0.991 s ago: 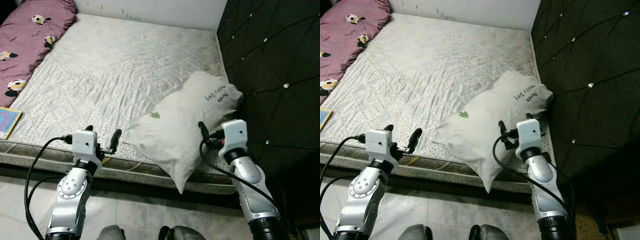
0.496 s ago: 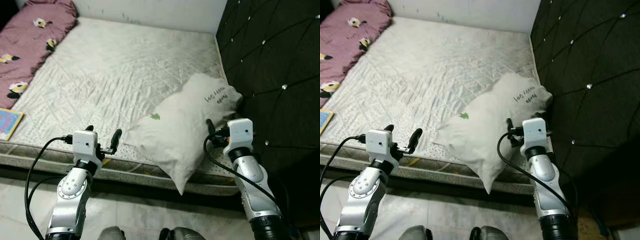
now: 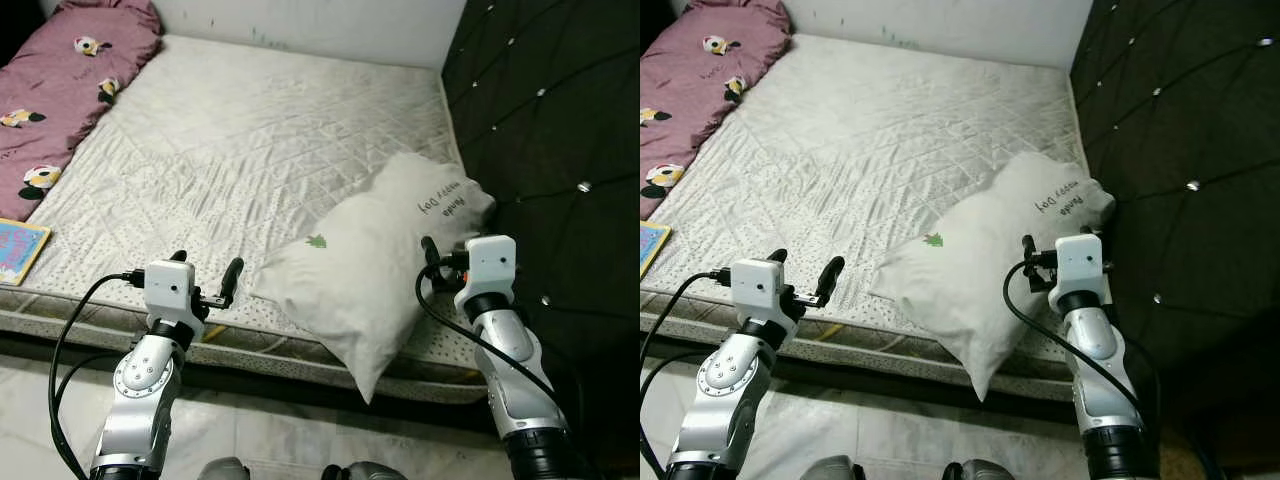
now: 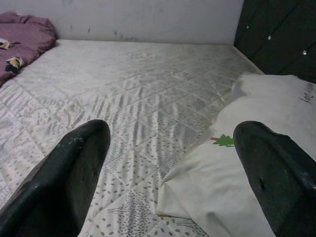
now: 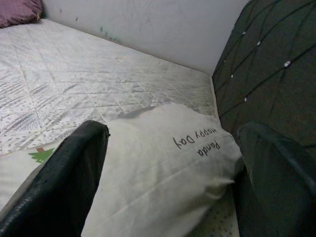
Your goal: Clean up the room
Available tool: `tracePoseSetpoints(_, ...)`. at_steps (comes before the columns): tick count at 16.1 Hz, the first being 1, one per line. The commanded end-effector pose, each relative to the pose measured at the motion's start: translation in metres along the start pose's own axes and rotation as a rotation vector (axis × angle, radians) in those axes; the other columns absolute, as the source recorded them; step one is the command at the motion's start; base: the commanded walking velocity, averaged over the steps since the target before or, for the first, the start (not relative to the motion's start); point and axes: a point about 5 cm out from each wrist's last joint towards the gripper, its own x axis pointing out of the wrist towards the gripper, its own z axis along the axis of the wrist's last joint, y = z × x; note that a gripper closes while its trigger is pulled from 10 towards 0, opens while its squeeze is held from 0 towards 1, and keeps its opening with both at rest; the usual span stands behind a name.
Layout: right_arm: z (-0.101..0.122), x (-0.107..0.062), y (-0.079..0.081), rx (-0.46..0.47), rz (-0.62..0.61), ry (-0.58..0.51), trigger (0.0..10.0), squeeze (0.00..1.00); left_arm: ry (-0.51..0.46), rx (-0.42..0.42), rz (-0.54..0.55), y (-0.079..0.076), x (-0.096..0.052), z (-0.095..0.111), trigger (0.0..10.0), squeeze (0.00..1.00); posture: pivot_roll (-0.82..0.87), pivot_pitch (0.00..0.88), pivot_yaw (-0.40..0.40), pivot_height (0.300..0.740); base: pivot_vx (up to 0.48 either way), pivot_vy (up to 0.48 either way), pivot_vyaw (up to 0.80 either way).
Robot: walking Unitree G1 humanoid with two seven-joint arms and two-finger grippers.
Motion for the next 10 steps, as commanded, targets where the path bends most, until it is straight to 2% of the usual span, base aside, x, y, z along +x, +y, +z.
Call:
tracePoseSetpoints(1, -0.0026, -0.0001, -0.0064, -0.022, -0.029, 0.015, 10.0, 0.00, -0.003, -0.003, -0.006, 0.0000, 0.0004, 0.0005, 10.0, 0.00, -0.03, 0.062, -0.067, 0.740, 0.270, 0.000, 0.00)
tracePoseSetpoints(4, -0.0062, 0.0016, -0.0090, -0.119, -0.086, 0.030, 10.0, 0.00, -0.003, -0.003, -0.007, -0.0003, 0.0010, 0.0006, 10.0, 0.00, -0.03, 0.060, -0.067, 0.740, 0.266, 0.000, 0.00)
tracePoseSetpoints(6, -0.0040, 0.0025, -0.0116, -0.035, -0.139, 0.019, 10.0, 0.00, -0.002, -0.001, -0.010, -0.0004, 0.0014, 0.0003, 10.0, 0.00, -0.03, 0.054, -0.067, 0.740, 0.270, 0.000, 0.00)
tracePoseSetpoints(8, -0.0046, 0.0047, -0.0139, -0.049, -0.138, 0.026, 10.0, 0.00, -0.003, -0.001, -0.010, -0.0008, 0.0018, 0.0003, 10.0, 0.00, -0.03, 0.053, -0.067, 0.740, 0.272, 0.000, 0.00)
tracePoseSetpoints(10, -0.0041, 0.0046, -0.0123, -0.084, -0.086, 0.025, 10.0, 0.00, -0.004, 0.000, -0.012, -0.0011, 0.0019, 0.0006, 10.0, 0.00, -0.03, 0.053, -0.067, 0.740, 0.274, 0.000, 0.00)
